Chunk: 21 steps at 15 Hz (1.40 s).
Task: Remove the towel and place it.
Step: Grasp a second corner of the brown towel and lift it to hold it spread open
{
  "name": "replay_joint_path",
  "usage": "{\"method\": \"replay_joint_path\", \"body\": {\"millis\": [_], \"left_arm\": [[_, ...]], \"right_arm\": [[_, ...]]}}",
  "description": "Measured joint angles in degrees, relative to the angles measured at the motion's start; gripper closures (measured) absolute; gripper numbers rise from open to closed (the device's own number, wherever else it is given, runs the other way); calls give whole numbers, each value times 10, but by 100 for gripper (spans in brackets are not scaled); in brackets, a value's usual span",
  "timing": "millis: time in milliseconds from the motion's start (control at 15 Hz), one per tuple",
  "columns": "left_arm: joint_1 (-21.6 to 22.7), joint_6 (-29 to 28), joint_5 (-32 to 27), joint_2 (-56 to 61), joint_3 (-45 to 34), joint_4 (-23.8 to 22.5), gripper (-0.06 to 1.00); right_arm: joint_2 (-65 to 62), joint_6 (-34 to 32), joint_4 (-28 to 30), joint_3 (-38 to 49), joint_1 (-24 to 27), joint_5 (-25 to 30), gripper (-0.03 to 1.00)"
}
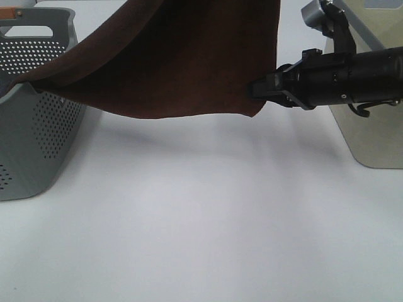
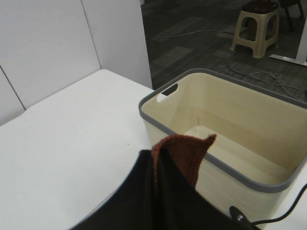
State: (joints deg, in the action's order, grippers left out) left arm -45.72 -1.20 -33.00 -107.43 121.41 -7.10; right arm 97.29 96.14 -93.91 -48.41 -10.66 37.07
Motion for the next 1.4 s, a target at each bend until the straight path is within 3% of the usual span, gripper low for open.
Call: {"method": "replay_joint_path", "body": {"millis": [67, 133, 200, 267, 400, 600, 733, 933, 1200, 1400], "left_arm": [[0, -1, 0, 0, 0, -13, 94], [2, -12, -2, -1, 0, -36, 94], [2, -12, -2, -1, 0, -36, 94], [23, -60, -26, -4, 0, -53, 94], [58, -95, -56, -15, 0, -57, 94], [96, -104, -121, -27, 0, -57, 94], [113, -105, -138, -29, 0, -57, 94], [117, -105, -104, -2, 29, -78, 94], [115, -105, -78, 41, 92, -127, 94], [113, -109, -79, 45, 97, -160, 94]], "right_arm": [[-15, -74, 55, -10, 0, -3, 97], [-42, -213, 175, -33, 0, -2, 97], [-42, -213, 175, -33, 0, -2, 97], [-74, -431, 384, -81, -1, 25, 97], [-96, -664, 583, -147, -1, 93, 97], [-104, -846, 786, -262, -1, 202, 97], [-104, -894, 858, -351, -1, 246, 97], [-104, -906, 901, -500, -1, 272, 97], [-104, -903, 912, -667, -2, 262, 97], [-104, -894, 904, -701, -2, 258, 97]]}}
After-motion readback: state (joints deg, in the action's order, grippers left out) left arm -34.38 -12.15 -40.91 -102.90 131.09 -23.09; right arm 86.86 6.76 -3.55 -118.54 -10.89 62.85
